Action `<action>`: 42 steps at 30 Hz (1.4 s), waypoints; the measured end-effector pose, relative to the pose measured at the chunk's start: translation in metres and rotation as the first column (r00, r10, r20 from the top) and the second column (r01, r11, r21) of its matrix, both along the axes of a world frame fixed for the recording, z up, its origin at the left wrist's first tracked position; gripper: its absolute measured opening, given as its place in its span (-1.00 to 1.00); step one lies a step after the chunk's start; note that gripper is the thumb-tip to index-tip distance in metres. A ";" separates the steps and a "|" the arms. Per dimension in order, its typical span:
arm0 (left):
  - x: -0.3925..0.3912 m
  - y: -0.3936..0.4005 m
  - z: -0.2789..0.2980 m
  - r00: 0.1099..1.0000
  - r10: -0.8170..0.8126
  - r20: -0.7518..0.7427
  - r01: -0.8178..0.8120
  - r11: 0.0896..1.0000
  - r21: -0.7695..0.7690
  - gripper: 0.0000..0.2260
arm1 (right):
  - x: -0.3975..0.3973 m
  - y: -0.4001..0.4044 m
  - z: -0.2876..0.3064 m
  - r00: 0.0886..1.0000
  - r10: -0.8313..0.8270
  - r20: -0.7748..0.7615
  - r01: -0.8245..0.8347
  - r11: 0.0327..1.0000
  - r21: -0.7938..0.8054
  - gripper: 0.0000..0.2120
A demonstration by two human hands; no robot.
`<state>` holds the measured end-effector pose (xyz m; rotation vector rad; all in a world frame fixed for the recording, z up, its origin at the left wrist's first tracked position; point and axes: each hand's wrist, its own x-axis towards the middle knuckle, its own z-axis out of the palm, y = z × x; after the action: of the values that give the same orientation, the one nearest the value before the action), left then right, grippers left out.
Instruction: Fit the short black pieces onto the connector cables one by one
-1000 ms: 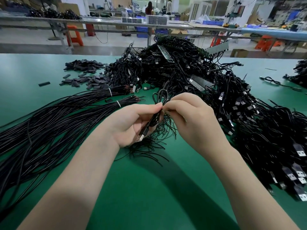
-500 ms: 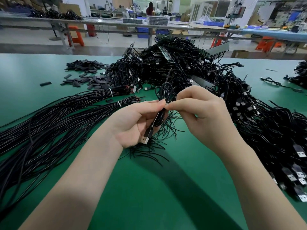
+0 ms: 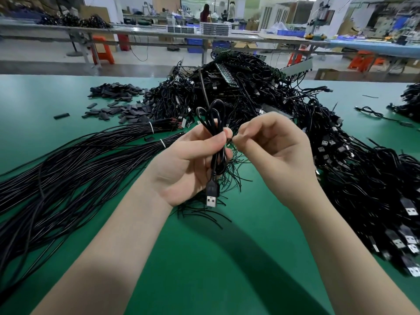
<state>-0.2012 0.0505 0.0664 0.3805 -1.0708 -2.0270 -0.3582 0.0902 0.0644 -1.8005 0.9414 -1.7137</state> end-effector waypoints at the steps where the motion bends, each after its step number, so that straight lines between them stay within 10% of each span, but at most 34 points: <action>1: 0.001 0.001 0.000 1.000 -0.018 -0.021 0.017 1.000 -0.013 -0.73 | 0.000 0.000 0.000 0.998 0.031 0.058 -0.034 0.999 0.041 -0.78; 8: 0.005 -0.001 0.003 0.983 0.168 0.079 -0.146 0.963 -0.227 -0.82 | 0.002 0.004 0.007 0.961 -0.032 0.274 -0.078 0.921 0.381 -0.89; 11: 0.009 -0.002 0.006 0.965 0.235 0.113 -0.186 0.923 -0.336 -0.85 | -0.002 0.007 0.010 0.995 -0.048 0.093 -0.011 0.838 0.546 -0.67; 22: 0.004 -0.003 -0.001 0.864 0.416 0.284 -0.254 0.847 -0.466 -0.77 | 0.001 0.007 0.007 0.959 0.006 0.282 -0.172 0.806 0.566 -0.86; 30: -0.006 0.003 0.002 0.855 0.424 0.299 -0.350 0.897 -0.270 -0.85 | 0.012 -0.001 -0.008 0.867 -0.442 -0.229 0.447 0.894 -0.033 -0.93; 36: 0.004 0.004 0.016 0.937 0.074 0.341 -0.102 0.993 0.065 -0.88 | 0.001 -0.003 -0.013 0.607 -0.696 -0.384 0.309 0.652 -0.692 -0.91; 39: 0.004 0.003 0.015 0.905 0.262 0.336 -0.224 0.963 -0.148 -0.91 | 0.002 -0.002 -0.006 0.778 -0.556 -0.293 0.405 0.800 -0.443 -0.90; 42: 0.004 0.002 0.014 0.833 0.485 0.265 -0.367 0.844 -0.392 -0.93 | 0.004 0.003 0.005 0.972 -0.234 0.024 0.219 0.936 0.276 -0.91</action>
<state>-0.1968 0.0529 0.0800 0.7613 -1.3719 -1.3716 -0.3543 0.0929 0.0699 -1.5060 1.3330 -1.6621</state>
